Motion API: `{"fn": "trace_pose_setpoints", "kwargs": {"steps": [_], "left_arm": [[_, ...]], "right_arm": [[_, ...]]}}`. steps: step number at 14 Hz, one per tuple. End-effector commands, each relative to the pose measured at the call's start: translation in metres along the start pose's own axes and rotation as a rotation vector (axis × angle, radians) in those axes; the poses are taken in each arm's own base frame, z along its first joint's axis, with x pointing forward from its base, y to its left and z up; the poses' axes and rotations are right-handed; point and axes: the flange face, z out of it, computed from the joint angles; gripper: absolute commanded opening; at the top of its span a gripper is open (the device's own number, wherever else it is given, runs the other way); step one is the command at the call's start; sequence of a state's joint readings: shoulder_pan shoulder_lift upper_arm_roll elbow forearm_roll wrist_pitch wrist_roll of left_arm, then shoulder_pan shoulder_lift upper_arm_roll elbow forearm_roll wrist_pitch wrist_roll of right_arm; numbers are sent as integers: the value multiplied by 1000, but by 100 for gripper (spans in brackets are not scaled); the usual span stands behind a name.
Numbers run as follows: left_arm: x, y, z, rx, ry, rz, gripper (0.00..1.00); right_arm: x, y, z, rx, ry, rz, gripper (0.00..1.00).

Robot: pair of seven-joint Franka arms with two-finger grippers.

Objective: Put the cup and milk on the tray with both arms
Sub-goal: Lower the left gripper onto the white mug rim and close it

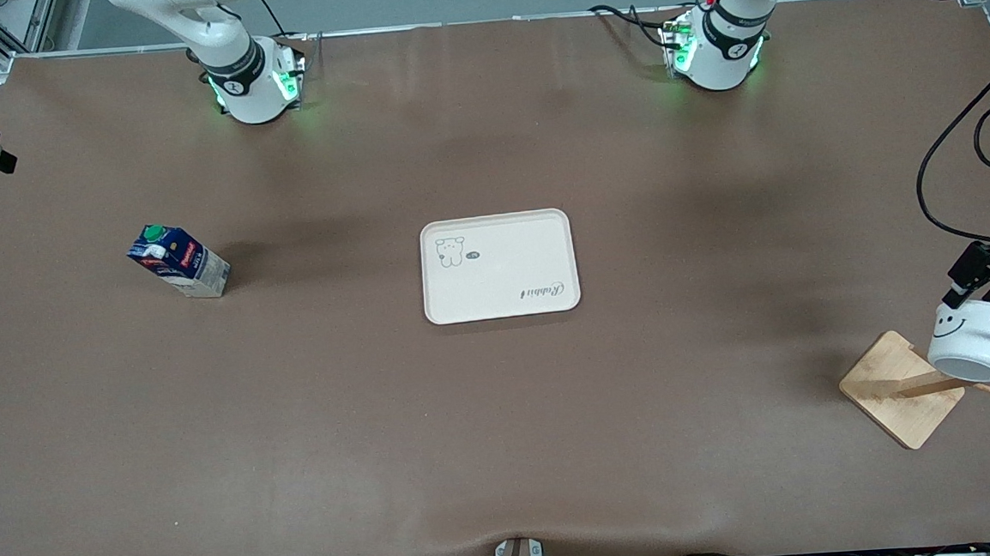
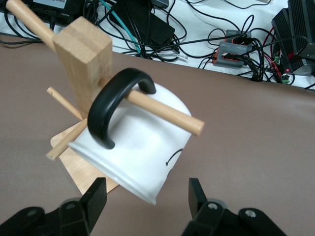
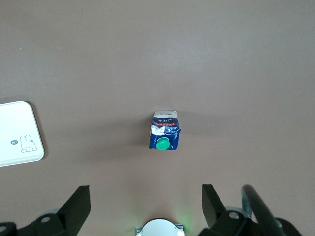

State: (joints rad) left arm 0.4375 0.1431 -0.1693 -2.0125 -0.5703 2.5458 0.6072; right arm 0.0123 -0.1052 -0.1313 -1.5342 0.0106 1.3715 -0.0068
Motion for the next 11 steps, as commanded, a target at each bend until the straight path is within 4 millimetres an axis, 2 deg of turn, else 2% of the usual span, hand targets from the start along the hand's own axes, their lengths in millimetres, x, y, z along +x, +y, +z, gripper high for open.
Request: {"fn": "trace_pose_setpoints", "kwargs": {"steps": [1, 4, 7, 9, 11], "left_arm": [[8, -1, 4, -14, 20, 19, 72], [10, -10, 13, -22, 20, 63, 66], [9, -8, 18, -51, 35, 60, 64], [10, -3, 20, -58, 35, 65, 56], [9, -1, 21, -60, 33, 69, 42]], "right_arm": [[-1, 4, -2, 15, 7, 18, 100], [-1, 4, -2, 15, 7, 18, 100], [-1, 4, -2, 15, 7, 20, 100], [-1, 6, -2, 15, 6, 23, 100], [0, 6, -1, 15, 6, 23, 100]]}}
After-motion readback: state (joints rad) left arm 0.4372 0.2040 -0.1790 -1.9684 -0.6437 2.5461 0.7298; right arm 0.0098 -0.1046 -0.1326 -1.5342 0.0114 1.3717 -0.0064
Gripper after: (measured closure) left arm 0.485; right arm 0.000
